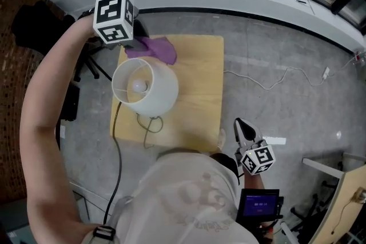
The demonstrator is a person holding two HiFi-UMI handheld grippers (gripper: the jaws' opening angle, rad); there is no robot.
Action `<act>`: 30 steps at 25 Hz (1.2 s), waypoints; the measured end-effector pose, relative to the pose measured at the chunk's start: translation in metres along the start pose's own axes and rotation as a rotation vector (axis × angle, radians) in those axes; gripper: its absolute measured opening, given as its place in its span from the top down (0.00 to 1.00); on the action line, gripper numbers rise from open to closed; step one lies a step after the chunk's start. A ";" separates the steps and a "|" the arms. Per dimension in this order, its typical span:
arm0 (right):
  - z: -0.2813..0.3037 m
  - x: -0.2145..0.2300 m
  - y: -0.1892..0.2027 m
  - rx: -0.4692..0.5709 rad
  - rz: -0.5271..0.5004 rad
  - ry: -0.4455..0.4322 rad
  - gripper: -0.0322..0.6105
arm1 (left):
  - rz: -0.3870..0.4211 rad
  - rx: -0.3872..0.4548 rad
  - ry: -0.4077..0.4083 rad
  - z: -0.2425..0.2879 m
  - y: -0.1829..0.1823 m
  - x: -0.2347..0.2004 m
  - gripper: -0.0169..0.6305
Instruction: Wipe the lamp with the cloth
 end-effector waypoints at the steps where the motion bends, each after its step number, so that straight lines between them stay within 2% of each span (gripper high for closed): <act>1: 0.000 0.001 0.002 0.005 0.009 0.000 0.93 | 0.019 -0.020 0.011 -0.001 -0.003 0.005 0.83; 7: -0.005 0.008 0.006 0.026 0.034 0.004 0.93 | 0.073 -0.178 0.042 0.031 -0.008 0.012 0.83; 15: -0.020 0.019 0.014 0.022 0.071 0.043 0.93 | 0.133 -0.283 0.064 0.092 -0.021 -0.001 0.83; 23: -0.037 0.031 0.027 0.025 0.100 0.084 0.93 | 0.150 -0.280 0.019 0.138 -0.027 -0.012 0.83; 26: -0.040 0.035 0.024 0.027 0.089 0.081 0.93 | 0.145 -0.228 -0.015 0.127 -0.033 -0.012 0.83; 30: -0.038 0.035 0.020 0.032 0.074 0.066 0.93 | 0.165 -0.158 -0.067 0.083 -0.043 -0.001 0.83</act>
Point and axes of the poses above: the fingertips, and each gripper's own axes: z forward along the fingers, x to its right, y out of its underside, the point moved 5 cm from there along -z, backward along the fingers, and after that the axes turned 4 degrees about -z, right-handed, at the moved point
